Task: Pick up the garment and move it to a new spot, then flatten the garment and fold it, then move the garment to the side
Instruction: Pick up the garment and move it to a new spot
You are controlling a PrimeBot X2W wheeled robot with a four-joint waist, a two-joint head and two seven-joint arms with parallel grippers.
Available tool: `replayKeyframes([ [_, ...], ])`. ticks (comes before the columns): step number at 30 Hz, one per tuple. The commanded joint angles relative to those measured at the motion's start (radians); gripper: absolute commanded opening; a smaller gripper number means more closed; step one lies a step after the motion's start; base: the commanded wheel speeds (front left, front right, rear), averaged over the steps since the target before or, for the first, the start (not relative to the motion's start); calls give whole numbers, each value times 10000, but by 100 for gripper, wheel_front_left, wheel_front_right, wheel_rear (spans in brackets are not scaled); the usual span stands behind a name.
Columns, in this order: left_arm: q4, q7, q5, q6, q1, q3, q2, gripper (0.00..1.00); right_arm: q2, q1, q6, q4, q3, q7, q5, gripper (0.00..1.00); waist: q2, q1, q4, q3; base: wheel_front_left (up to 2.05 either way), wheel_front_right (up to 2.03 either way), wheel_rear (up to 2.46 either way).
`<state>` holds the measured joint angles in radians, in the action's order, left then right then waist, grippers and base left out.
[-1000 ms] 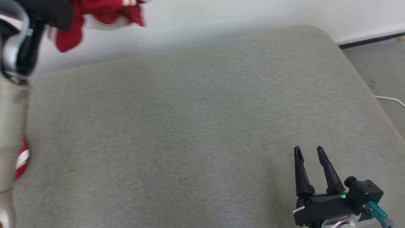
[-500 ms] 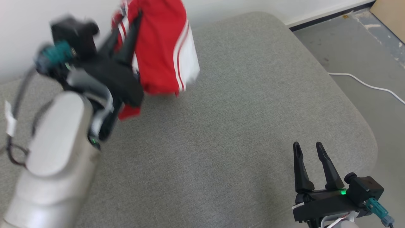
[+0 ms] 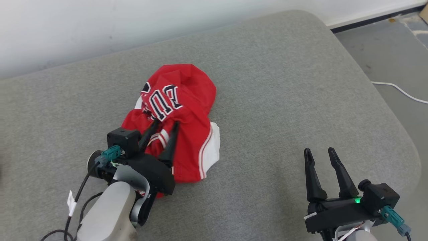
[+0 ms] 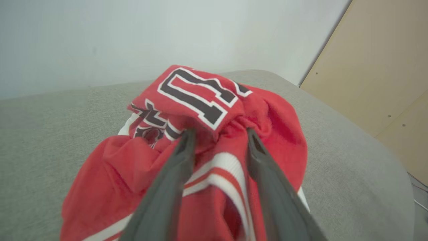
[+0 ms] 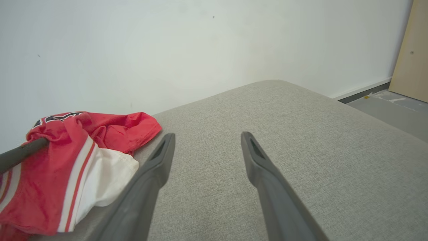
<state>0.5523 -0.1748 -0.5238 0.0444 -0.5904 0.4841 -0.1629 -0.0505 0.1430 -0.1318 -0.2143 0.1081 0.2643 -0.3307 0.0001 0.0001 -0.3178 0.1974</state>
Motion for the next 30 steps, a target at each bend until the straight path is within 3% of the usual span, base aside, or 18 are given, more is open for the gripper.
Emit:
replayKeyframes([
  [1,29,-154,37,25,30,-27,85,100,1,-4,21,-5,-28,3,66,100,-1,-1,219,-163,0,0,0],
  [6,-209,-733,178,-52,-64,-282,54,100,3,-204,21,-42,-6,3,280,100,-1,-1,671,-561,0,0,0],
  [13,-1310,-904,470,-375,714,-1081,-568,100,2,-463,21,10,58,3,567,100,-1,-1,1304,-1180,0,0,0],
  [22,-3428,-899,900,-839,3008,-2550,-1365,100,-3,-742,21,-23,168,4,863,100,-1,-1,1978,-1808,0,0,0],
  [30,-4538,-899,1149,-916,5014,-3476,-1487,100,-92,-951,21,97,242,4,981,100,-1,-1,2359,-1994,0,0,0],
])
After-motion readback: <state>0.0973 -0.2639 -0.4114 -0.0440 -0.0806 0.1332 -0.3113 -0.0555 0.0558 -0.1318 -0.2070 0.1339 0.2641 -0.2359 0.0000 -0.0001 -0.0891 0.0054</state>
